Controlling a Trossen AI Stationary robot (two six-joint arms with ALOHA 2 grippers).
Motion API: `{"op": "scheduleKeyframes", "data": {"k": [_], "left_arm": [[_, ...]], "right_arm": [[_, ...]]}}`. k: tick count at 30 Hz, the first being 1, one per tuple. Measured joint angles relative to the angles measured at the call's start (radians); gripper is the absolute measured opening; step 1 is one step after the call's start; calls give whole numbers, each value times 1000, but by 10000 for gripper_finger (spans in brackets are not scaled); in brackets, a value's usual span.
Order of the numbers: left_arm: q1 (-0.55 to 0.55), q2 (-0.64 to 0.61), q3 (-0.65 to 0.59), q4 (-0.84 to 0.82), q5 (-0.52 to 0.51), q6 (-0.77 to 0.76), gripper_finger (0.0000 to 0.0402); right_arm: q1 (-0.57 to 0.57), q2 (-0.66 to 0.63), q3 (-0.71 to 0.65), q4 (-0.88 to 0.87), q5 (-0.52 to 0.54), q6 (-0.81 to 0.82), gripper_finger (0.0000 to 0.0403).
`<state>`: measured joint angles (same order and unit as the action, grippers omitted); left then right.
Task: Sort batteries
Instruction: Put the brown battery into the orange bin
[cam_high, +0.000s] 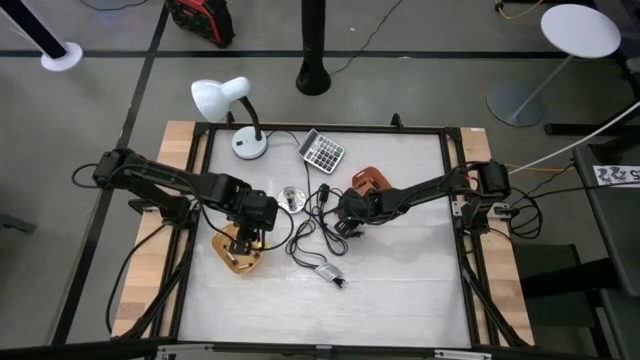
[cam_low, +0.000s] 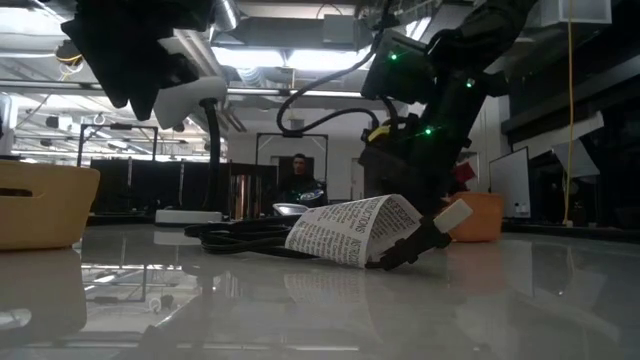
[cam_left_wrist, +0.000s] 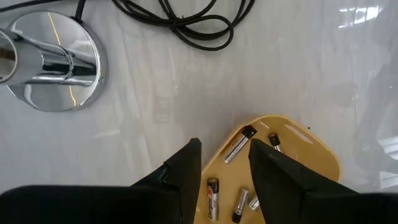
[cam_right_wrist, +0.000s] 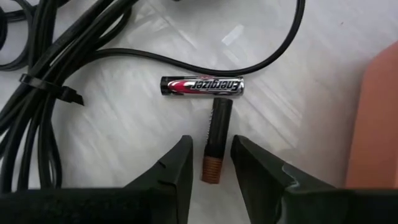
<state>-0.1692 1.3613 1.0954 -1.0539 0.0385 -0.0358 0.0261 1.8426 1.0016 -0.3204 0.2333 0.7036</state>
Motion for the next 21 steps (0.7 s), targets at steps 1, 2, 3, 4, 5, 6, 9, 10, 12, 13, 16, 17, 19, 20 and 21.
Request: {"op": "scheduleKeyframes", "data": {"k": [1, 2, 3, 4, 5, 6, 9, 10, 12, 13, 16, 17, 19, 20, 21], "left_arm": [[0, 0, 0, 1, 0, 7, 125], [0, 0, 0, 4, 0, 12, 125], [0, 0, 0, 10, 0, 12, 125], [0, 0, 0, 18, 0, 12, 125], [0, 0, 0, 32, 0, 12, 125], [0, 0, 0, 47, 0, 12, 125], [0, 0, 0, 99, 0, 12, 125], [0, 0, 0, 116, 0, 12, 125], [-1, 0, 0, 137, 0, 12, 125], [0, 0, 0, 141, 1, 12, 125], [0, 0, 0, 155, 1, 27, 125], [0, 0, 0, 160, 1, 39, 125], [0, 0, 0, 166, 1, 48, 125], [0, 0, 0, 175, 1, 51, 125], [0, 0, 0, 192, 0, 52, 125]], "right_arm": [[0, -2, 0, -1, 0, 0, 105], [0, -3, 0, -1, 0, 0, 96], [0, -3, -1, -2, -1, 0, 86], [0, -3, -1, -3, -2, 0, 74], [0, -2, -1, -2, -5, -1, 61], [0, -2, -1, 2, -8, -1, 48], [0, -2, -1, 1, -10, -1, 13], [0, -2, -1, 1, -11, -2, 9], [0, -7, 2, -6, -14, -1, 13], [0, -8, 8, -17, -18, -2, 17], [0, -8, 47, -79, -26, -7, 23], [0, -10, 64, -113, -30, -19, 22], [0, -11, 103, -166, -33, -50, 17], [0, -11, 126, -194, -33, -59, 14], [0, -12, 152, -235, -31, -69, 12]]}}
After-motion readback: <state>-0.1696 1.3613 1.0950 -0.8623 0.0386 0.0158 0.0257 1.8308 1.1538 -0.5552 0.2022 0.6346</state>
